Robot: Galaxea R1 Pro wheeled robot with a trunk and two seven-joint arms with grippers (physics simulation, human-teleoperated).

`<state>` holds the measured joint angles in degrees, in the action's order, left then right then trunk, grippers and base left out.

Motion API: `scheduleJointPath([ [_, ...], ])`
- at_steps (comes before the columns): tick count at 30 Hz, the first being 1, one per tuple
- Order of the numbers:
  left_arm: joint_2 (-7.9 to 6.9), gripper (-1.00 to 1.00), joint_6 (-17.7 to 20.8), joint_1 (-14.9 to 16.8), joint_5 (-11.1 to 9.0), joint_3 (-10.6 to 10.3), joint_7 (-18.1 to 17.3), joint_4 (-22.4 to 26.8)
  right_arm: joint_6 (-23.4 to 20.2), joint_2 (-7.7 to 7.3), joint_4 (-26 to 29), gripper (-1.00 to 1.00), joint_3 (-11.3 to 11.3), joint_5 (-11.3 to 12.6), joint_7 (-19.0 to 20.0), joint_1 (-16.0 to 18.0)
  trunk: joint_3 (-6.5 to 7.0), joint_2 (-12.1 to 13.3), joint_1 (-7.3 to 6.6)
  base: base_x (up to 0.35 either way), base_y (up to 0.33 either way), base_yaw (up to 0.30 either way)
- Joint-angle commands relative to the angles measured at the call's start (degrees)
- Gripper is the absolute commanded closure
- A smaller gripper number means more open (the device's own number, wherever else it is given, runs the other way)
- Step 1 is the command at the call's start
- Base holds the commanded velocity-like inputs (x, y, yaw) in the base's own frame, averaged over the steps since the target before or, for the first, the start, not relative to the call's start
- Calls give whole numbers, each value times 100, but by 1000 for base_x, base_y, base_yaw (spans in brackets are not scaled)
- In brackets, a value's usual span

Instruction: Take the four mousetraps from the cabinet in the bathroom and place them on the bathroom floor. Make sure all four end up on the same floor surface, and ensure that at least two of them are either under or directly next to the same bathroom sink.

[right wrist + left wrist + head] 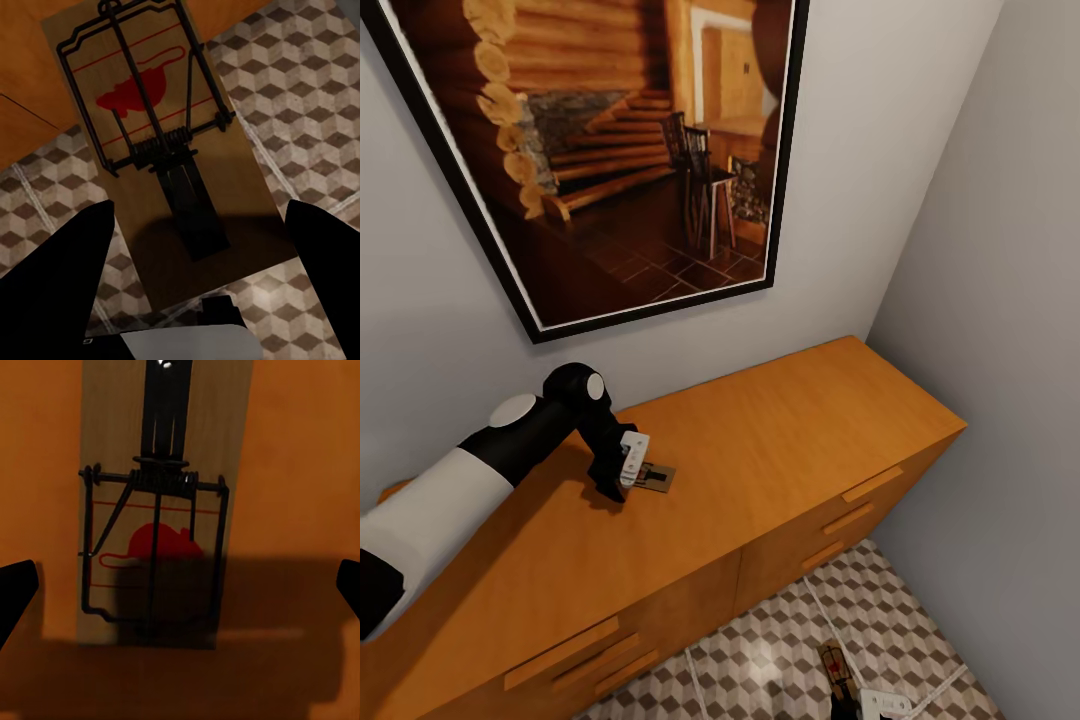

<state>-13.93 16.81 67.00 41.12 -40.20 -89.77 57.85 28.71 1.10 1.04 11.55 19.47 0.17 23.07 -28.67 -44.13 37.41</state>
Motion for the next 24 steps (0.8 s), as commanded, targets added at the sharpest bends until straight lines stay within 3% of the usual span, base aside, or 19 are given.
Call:
scheduleJointPath([
  [1,-5,-100,62,6,19,-15,-23,8,21,2,-7,100,49,57,1,5,-6,-5,1,0,0,0],
  [24,99,-100,68,6,27,-15,-23,-127,21,2,-7,100,49,57,1,5,-6,-5,1,0,0,0],
])
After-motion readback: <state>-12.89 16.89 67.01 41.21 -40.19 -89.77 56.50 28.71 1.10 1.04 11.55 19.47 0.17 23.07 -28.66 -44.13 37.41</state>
